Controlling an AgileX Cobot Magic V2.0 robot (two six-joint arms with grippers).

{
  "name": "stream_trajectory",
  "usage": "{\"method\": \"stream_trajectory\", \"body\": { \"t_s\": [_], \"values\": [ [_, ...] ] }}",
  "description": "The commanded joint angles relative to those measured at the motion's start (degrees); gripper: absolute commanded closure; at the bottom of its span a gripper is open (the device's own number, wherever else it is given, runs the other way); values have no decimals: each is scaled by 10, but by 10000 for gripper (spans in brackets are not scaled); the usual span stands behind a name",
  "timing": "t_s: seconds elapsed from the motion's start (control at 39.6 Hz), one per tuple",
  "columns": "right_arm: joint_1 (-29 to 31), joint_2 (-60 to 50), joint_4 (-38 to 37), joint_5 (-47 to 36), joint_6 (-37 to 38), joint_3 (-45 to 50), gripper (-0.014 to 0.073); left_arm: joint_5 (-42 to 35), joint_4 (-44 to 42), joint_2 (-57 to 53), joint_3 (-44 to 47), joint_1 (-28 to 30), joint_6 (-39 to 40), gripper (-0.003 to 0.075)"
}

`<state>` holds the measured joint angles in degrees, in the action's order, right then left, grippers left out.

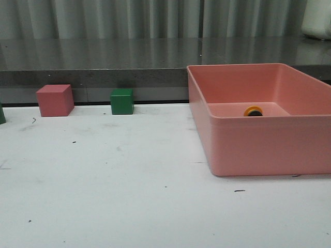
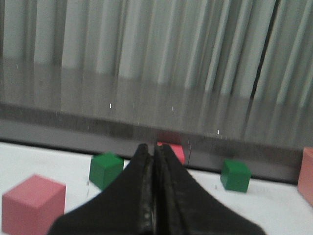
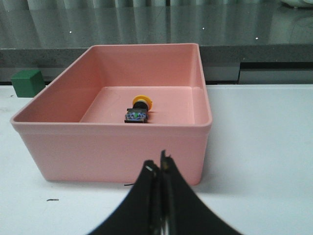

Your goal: Place and stand button with both arms

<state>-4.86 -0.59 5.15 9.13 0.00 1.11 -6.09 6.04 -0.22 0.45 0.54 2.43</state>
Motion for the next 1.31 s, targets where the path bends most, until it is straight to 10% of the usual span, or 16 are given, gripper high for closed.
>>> {"method": "stream_trajectory", "body": {
  "t_s": [0.0, 0.38, 0.78, 1.06, 1.29],
  "values": [
    [2, -10, 1, -64, -3, -43, 662, -91, -2, -12, -22, 1, 5, 741],
    [2, 174, 2, 43, -3, -246, 652, 120, -86, 137, -227, 1, 4, 741],
    [2, 334, 27, 53, -3, -316, 532, 118, -93, 204, -245, 1, 4, 734],
    [2, 370, 27, -8, -3, -316, -50, 118, -89, 204, -245, 1, 4, 158],
    [2, 469, 27, -61, 0, -350, -50, 118, -89, 204, -245, 1, 4, 66]
  ]
}}
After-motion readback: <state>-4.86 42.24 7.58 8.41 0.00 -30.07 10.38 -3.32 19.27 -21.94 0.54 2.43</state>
